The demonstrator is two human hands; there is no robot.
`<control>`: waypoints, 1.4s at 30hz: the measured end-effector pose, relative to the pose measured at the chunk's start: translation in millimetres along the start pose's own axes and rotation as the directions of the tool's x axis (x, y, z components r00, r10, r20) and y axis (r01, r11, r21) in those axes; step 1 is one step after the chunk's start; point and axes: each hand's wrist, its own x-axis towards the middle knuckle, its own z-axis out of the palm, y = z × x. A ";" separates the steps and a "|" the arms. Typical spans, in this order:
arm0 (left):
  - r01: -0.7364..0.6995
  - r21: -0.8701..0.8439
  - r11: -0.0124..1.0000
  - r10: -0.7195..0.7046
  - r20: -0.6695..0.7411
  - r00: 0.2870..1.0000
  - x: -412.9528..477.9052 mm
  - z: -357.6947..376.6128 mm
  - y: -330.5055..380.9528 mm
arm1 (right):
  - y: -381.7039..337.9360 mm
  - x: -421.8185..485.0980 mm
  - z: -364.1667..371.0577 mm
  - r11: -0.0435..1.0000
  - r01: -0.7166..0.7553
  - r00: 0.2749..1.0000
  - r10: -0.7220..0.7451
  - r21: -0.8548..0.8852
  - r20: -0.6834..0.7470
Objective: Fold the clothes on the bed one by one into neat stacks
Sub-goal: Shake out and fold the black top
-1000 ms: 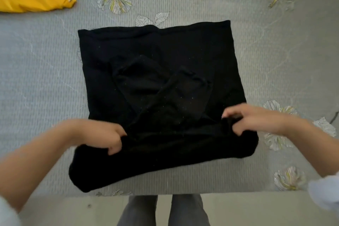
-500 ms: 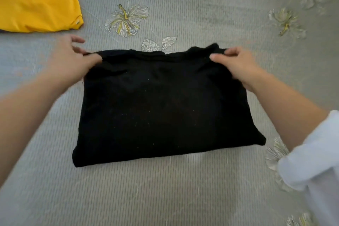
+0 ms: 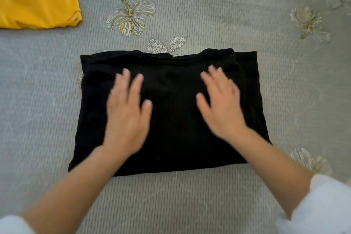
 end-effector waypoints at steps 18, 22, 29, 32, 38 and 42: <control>0.058 0.104 0.993 -0.093 0.368 0.925 -47.2 59.0 26.2 | 83.9 -42.6 -36.0 0.705 -0.655 0.748 0.655 0.272 0.106; 0.043 0.216 0.975 -0.114 0.328 0.938 -49.1 65.8 28.8 | 93.2 -31.1 -54.8 0.434 -0.795 0.588 0.722 0.423 0.365; 0.080 0.091 0.993 -0.115 0.493 0.863 -36.3 57.1 23.0 | 60.2 4.6 -90.6 0.649 -0.709 0.650 0.447 0.277 0.615; 0.255 -0.202 0.946 -0.078 0.619 0.782 -22.0 36.9 16.1 | 19.8 19.7 -108.1 0.626 -0.666 0.670 0.262 0.406 0.694; 0.647 -0.762 0.015 -0.165 0.636 0.754 -31.9 -34.3 -25.7 | -96.6 39.3 -93.2 0.626 -0.527 0.775 0.077 0.574 0.627; 0.571 -0.758 -0.316 -0.206 0.642 0.738 -64.0 -54.6 -66.4 | -172.4 39.0 -34.1 0.648 -0.479 0.800 0.045 0.592 0.599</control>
